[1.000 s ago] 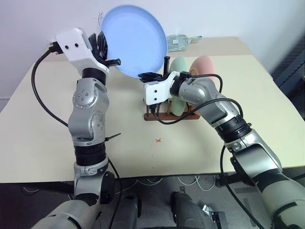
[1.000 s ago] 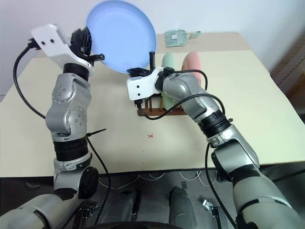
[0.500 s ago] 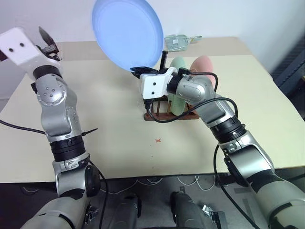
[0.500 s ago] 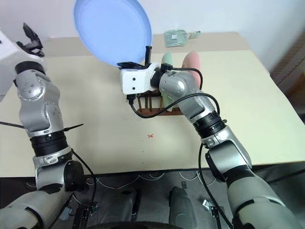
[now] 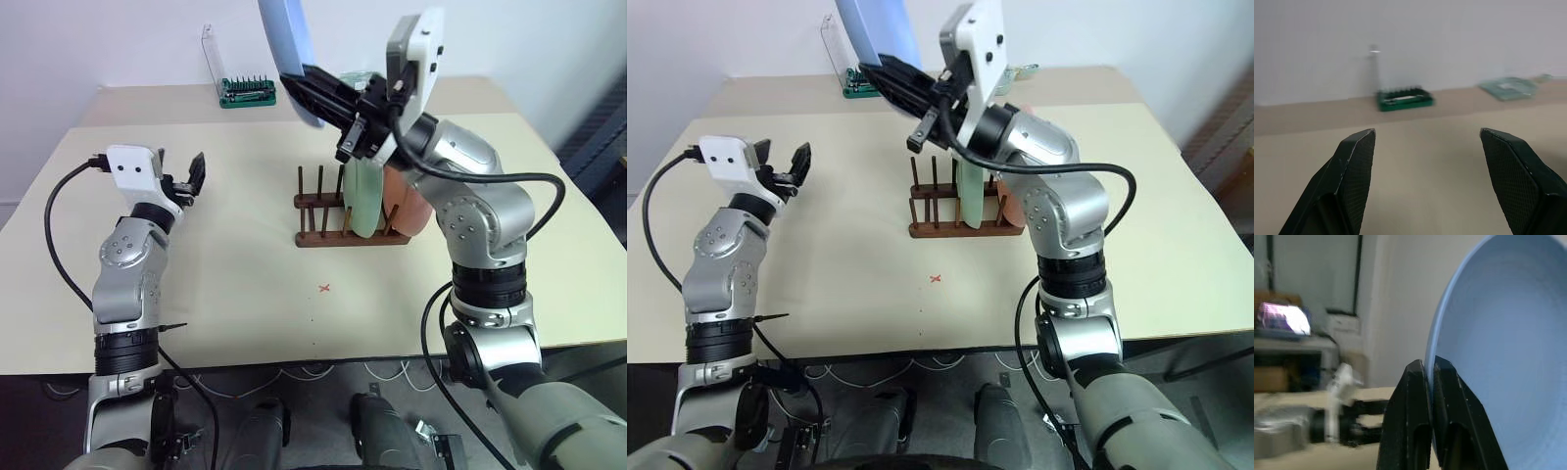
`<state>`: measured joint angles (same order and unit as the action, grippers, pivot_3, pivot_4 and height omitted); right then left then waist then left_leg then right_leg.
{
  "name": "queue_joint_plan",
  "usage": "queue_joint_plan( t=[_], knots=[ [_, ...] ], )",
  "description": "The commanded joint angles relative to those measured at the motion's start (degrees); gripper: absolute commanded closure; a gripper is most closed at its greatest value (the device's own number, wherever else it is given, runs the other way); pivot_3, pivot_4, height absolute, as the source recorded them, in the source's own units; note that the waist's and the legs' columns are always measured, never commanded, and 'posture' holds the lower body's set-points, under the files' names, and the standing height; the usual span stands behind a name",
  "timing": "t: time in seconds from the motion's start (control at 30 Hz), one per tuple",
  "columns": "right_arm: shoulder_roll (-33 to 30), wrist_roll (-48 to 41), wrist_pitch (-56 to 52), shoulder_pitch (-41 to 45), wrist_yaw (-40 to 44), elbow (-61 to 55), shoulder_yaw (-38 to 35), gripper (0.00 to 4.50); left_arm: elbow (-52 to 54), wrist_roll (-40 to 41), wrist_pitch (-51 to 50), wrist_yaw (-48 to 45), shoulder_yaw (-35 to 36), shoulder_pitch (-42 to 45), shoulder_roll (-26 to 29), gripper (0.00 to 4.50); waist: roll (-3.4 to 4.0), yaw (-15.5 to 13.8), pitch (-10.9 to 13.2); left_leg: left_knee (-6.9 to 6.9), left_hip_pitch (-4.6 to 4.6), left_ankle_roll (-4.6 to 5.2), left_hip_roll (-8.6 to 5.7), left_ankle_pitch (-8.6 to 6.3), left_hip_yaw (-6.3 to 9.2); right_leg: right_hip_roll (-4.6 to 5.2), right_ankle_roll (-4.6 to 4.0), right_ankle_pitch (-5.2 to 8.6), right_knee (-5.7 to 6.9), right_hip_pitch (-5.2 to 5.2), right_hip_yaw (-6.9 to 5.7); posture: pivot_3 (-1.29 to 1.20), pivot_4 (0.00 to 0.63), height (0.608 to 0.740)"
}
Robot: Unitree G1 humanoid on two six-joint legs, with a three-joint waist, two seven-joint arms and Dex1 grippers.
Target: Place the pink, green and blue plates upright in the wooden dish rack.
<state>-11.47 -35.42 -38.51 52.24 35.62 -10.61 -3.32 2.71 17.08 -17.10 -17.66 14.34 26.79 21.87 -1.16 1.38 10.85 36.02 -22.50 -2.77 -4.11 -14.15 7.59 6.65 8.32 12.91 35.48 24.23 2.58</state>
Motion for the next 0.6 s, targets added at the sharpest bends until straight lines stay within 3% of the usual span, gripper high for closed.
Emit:
queue_joint_plan(
  t=[0.03, 0.23, 0.6],
  knots=[
    [3.0, -11.5, -9.2, -0.2, -6.4, -4.1, -4.7, 4.50, 4.5, 3.2, -0.7, -7.3, -2.0, -2.1, 2.3, 1.01, 0.02, 0.2, 0.0, -0.02, 0.00, 0.00, 0.01, 0.00, -0.02, 0.00, -0.01, -0.01, 0.02, 0.05, 0.02, 0.00, 0.150, 0.740],
    [4.9, -18.5, -15.5, -1.6, -16.0, -5.0, -7.7, 4.50, 6.3, 4.3, -3.0, -12.1, -5.0, -3.8, 4.0, 1.01, 0.03, 0.5, 0.0, -0.04, -0.01, 0.00, 0.01, 0.00, -0.04, 0.01, -0.01, -0.01, 0.05, 0.07, 0.02, 0.00, 0.150, 0.740],
    [4.2, -22.2, -19.5, -2.9, -26.5, -4.3, -9.1, 4.50, 9.1, 6.1, -5.3, -19.9, -8.7, -6.5, 6.7, 1.01, 0.04, 1.1, 0.0, -0.06, 0.00, 0.01, 0.02, 0.00, -0.05, -0.01, -0.01, 0.00, 0.07, 0.09, 0.02, 0.00, 0.150, 0.740]
  ],
)
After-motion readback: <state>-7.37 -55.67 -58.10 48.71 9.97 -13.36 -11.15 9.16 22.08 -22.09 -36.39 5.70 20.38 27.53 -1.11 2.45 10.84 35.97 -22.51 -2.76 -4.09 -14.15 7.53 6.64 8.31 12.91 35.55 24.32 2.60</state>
